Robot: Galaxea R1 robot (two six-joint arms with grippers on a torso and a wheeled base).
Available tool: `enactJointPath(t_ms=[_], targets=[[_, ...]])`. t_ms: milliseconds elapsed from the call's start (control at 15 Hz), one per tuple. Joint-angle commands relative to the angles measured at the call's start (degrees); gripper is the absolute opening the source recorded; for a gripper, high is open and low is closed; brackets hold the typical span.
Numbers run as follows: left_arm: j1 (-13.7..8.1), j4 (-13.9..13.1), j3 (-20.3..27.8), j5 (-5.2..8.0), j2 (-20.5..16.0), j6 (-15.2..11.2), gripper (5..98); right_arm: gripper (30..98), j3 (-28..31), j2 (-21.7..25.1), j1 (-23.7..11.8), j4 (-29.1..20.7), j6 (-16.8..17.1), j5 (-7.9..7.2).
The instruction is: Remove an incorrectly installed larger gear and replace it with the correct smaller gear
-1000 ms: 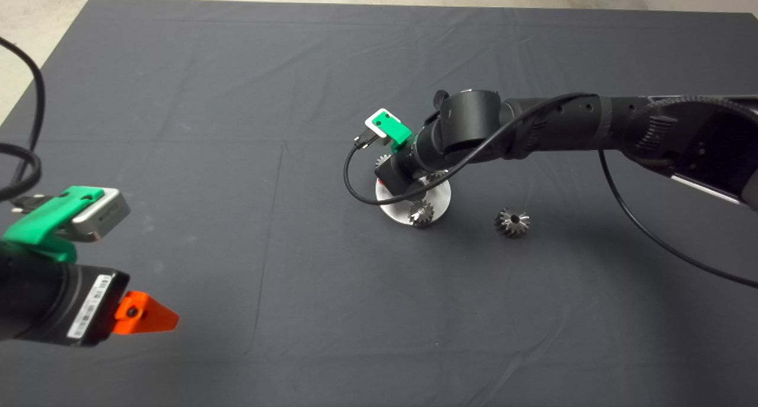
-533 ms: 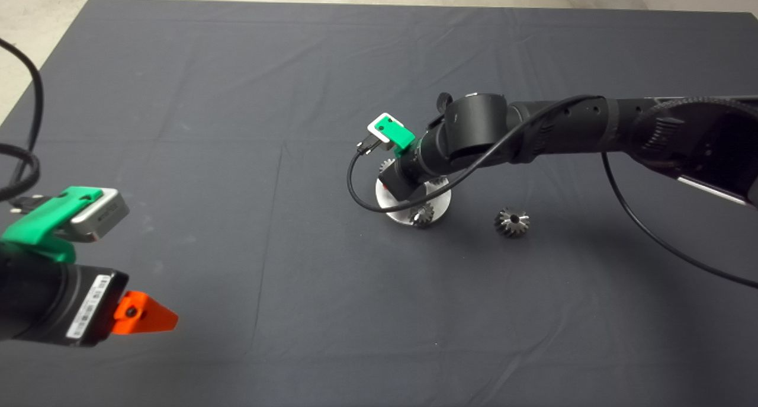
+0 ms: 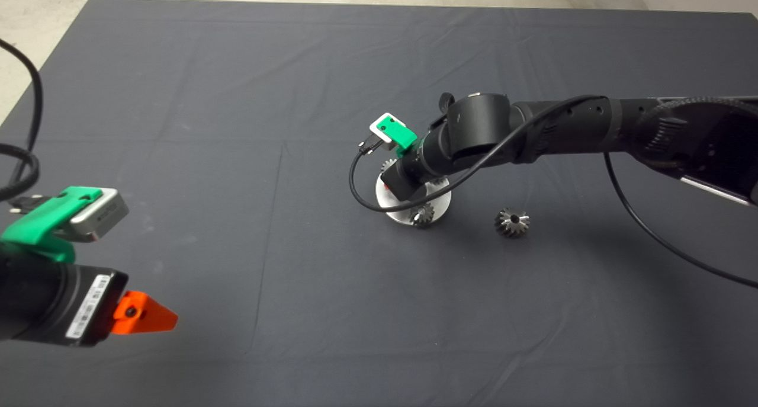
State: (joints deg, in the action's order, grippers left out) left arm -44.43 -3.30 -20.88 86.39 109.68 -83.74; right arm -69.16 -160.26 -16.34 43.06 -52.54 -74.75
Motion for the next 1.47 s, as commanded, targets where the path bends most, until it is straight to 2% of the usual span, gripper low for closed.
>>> enactJointPath(t_ms=[0, 200, 867, 1000, 1400], targets=[[-0.4, -0.9, 0.6, 0.18, -0.1, -0.3, 98.1, 39.0, 0.5, 0.1, -1.2, 3.3, -1.9, -0.04], [-0.4, -0.9, 0.6, 0.18, -0.1, -0.4, 98.1, 39.0, 0.5, 0.1, -1.2, 3.6, -3.0, 0.05], [-0.4, -0.9, 0.6, 0.1, 0.0, -0.4, 98.1, 39.0, 1.5, -0.5, -1.2, 3.8, -3.1, 0.41], [-0.4, -0.9, 0.6, 0.1, 0.0, -0.3, 98.1, 39.0, 1.5, -0.5, -1.2, 3.9, -3.1, 1.63], [-0.4, -0.9, 0.6, 0.1, 0.1, -0.3, 98.1, 39.0, 1.2, -0.9, 0.1, 5.9, -3.0, 1.89]])
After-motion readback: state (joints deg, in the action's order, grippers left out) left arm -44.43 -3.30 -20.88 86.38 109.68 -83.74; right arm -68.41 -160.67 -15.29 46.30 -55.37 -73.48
